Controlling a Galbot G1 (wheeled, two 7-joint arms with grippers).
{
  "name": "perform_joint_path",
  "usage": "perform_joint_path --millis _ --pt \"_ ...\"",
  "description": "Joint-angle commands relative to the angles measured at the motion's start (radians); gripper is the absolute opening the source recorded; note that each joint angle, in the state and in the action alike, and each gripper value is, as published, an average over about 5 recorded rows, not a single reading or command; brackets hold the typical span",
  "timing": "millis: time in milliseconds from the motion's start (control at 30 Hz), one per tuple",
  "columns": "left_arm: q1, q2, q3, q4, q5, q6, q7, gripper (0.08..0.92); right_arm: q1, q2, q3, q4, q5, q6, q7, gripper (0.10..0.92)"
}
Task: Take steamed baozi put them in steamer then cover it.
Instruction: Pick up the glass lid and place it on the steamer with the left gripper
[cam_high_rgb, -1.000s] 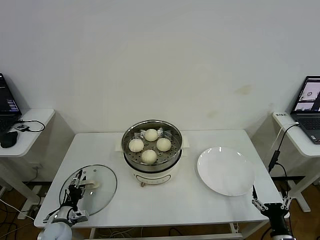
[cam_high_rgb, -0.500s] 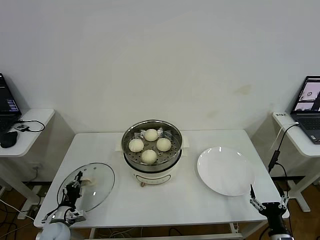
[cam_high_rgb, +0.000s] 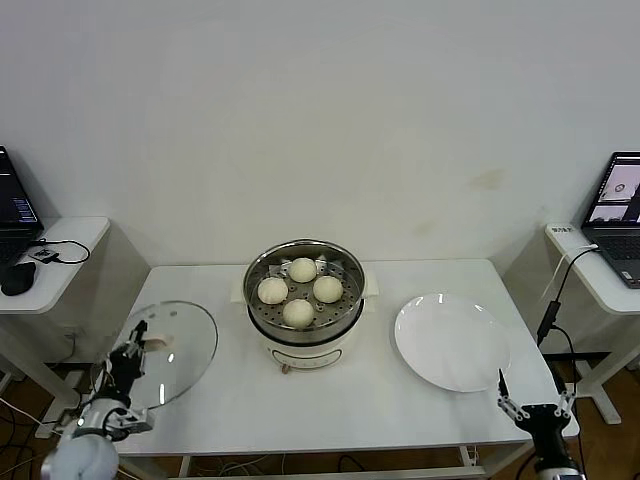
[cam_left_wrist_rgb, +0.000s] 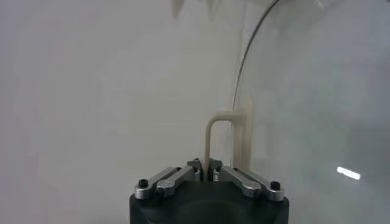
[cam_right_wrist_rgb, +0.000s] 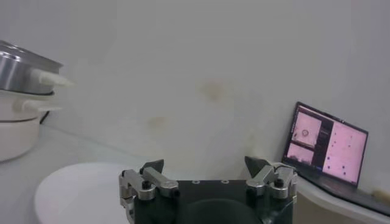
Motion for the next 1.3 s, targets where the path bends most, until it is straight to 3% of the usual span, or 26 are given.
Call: perform_joint_path --millis 33,300,533,800,1133,1300 --pt "-0.006 0.141 -0.030 -0.173 -0.048 0.031 0.095 0.144 -0.001 0.001 -0.004 0.001 -0.005 0.001 0.000 0.823" --pt "-0.067 0.223 0.066 -0.291 -0.106 0.149 0.197 0.144 -0.003 0.008 -0.018 0.005 -0.024 0.003 -0.002 0.823" --pt "-0.179 0.210 0.301 -0.345 -0.146 0.261 0.235 0.144 -0.015 0.021 -0.044 -0.005 -0.069 0.012 0.000 0.823" --pt "-0.369 0.151 0.548 -0.279 -0.123 0.379 0.247 0.144 -0.021 0.059 -0.048 0.003 -0.174 0.026 0.020 0.823" --pt "-0.514 0.015 0.653 -0.240 0.108 0.511 0.408 0.144 -0.003 0.102 -0.066 -0.024 -0.250 0.031 0.038 0.823" --pt "-0.557 -0.095 0.674 -0.183 0.206 0.559 0.463 0.144 0.013 0.112 -0.069 -0.049 -0.271 0.035 0.045 0.823"
